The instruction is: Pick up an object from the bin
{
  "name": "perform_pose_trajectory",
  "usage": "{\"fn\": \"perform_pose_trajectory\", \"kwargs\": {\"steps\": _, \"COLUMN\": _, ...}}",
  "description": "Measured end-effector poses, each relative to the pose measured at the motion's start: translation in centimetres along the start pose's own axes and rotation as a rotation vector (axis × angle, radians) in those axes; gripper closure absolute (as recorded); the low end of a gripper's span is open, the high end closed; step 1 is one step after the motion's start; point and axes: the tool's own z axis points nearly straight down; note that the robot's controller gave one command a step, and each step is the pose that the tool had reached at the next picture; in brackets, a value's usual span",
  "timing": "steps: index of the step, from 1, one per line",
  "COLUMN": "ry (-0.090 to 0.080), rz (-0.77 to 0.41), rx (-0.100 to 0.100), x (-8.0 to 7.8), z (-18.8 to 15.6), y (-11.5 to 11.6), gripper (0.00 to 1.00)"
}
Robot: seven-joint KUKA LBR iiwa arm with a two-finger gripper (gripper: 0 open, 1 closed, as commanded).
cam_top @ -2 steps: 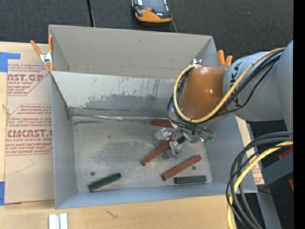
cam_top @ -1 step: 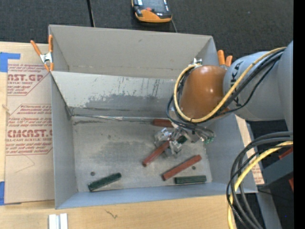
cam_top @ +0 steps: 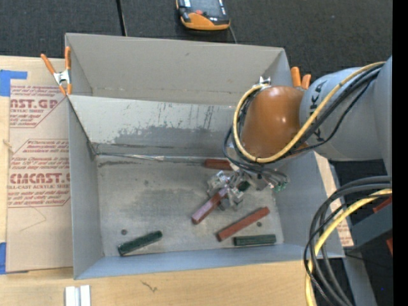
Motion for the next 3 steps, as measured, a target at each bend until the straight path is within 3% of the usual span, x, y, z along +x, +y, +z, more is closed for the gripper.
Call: {"fn": "perform_pose_trajectory", "kwargs": {"steps": 3, "ry": 0.005, "rz": 0.000, "rx": -0.004, "x": 0.0, "z": -3.7, "y": 0.1, "gripper": 1.00}}
